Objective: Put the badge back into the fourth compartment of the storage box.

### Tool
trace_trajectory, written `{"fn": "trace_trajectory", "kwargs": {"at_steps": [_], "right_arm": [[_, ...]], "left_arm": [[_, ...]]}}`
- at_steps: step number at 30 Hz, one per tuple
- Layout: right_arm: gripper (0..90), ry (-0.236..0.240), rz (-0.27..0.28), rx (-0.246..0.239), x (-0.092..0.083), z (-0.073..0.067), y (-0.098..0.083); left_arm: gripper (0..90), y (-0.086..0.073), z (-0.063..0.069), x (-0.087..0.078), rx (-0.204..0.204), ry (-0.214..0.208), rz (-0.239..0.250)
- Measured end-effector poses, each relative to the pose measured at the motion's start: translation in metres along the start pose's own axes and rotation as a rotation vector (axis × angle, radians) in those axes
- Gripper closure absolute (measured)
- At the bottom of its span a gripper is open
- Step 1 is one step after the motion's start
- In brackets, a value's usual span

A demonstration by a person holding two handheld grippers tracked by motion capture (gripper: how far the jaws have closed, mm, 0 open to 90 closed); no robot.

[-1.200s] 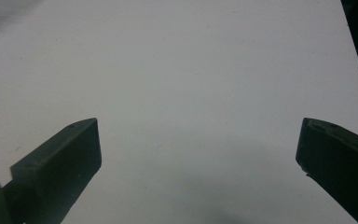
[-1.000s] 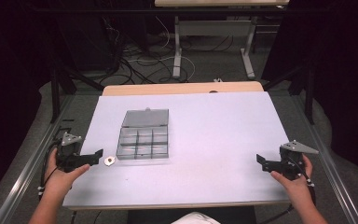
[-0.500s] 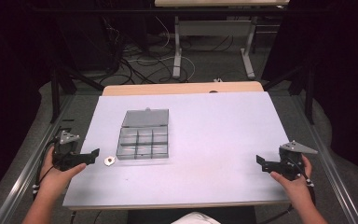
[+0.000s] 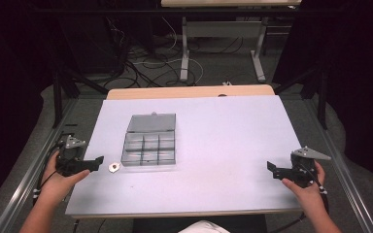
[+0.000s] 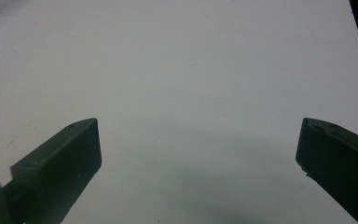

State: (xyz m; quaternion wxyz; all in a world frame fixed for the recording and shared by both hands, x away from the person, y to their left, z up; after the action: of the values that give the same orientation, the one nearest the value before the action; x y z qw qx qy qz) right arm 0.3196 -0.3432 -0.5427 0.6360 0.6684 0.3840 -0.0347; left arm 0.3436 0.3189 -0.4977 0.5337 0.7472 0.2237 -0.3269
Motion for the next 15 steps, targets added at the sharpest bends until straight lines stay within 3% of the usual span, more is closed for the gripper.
{"fn": "trace_trajectory", "kwargs": {"at_steps": [6,11,15], "right_arm": [[0.0,0.0,0.0,0.001,0.0,0.0009,-0.0003],[0.0,-0.004,0.0,0.004,0.0007,0.0013,-0.0007],[0.0,0.0,-0.007,0.008,0.0007,0.0016,-0.0009]], "left_arm": [[26.1,-0.0008,0.0019,0.0034,-0.005,-0.023,-0.021],[26.7,-0.0013,0.0012,0.0065,-0.002,-0.026,-0.029],[26.9,-0.0021,0.0013,0.0105,0.006,-0.051,-0.035]]}}
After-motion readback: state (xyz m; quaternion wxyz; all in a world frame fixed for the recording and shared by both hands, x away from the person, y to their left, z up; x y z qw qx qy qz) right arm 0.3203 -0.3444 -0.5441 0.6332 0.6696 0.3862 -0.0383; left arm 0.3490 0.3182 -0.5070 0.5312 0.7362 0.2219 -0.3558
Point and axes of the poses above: each handheld gripper's, and its own axes: x roughly forward along the jaws, y roughly out of its top, z roughly to its right, the point moved 1 cm from there along x, roughly forward along the jaws, and after that the axes turned 11 degrees about y, right-handed, at the moved point
